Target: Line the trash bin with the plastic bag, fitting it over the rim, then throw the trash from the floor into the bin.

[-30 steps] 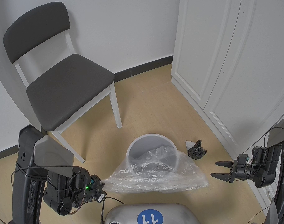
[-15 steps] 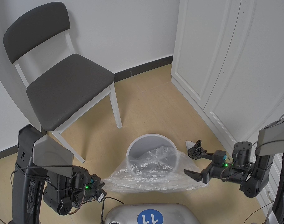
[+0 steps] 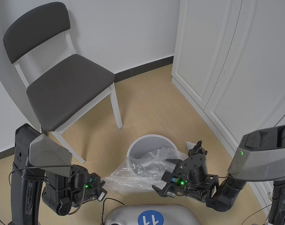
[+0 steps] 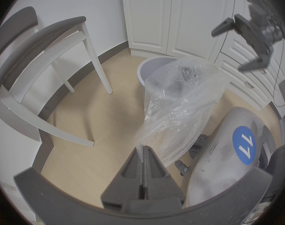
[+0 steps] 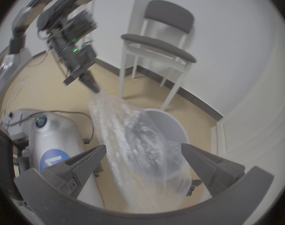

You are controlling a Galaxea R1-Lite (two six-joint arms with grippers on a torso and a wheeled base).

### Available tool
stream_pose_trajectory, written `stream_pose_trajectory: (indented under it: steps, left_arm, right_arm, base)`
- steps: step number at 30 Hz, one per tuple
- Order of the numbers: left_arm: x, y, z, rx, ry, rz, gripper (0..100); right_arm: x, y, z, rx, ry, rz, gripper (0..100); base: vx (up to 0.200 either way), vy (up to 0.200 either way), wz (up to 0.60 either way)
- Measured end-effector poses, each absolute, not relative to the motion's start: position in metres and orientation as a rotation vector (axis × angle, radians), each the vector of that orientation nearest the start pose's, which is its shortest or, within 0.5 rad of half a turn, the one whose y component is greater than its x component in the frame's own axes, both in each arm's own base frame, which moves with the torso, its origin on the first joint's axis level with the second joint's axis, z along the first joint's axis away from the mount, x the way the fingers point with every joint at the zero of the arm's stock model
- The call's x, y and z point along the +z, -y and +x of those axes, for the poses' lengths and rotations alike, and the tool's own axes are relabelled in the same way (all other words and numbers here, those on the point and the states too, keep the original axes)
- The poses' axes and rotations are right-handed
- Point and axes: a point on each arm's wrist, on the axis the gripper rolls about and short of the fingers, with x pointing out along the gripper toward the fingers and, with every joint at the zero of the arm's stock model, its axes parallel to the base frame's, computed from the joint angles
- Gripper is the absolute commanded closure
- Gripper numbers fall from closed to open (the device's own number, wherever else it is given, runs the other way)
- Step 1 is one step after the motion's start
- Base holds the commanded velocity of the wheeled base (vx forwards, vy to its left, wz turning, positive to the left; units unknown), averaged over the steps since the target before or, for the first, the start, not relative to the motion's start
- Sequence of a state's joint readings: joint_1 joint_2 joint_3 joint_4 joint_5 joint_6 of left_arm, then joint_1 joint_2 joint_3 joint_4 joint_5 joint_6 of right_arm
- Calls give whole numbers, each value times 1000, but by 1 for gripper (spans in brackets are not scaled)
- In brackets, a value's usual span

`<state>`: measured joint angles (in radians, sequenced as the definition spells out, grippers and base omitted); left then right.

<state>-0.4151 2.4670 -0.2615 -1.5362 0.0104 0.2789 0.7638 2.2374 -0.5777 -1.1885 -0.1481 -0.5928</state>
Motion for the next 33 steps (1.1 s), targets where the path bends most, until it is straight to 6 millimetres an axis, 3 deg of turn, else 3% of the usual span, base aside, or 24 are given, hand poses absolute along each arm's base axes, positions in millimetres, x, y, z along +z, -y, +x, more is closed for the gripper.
stream_pose_trajectory:
  steps: [8, 17, 31, 32, 33]
  left_arm:
    - [-54, 112, 251, -473, -574, 378, 100]
    - [-50, 112, 252, -469, -561, 368, 100]
    - [-50, 112, 253, -467, -560, 360, 100]
    - [-50, 112, 253, -467, -561, 360, 0]
    - [-50, 112, 253, -467, -561, 360, 0]
  right_arm:
    - [-16, -250, 236, 804, -281, -920, 0]
    - [-43, -246, 246, 797, -347, -938, 0]
    - [-63, -239, 267, 766, -393, -927, 0]
    - [-64, -238, 268, 763, -394, -927, 0]
    - [-64, -237, 269, 758, -397, -926, 0]
  base:
    - [0, 0, 0]
    - [0, 0, 0]
    - [0, 0, 0]
    - [0, 0, 0]
    - [0, 0, 0]
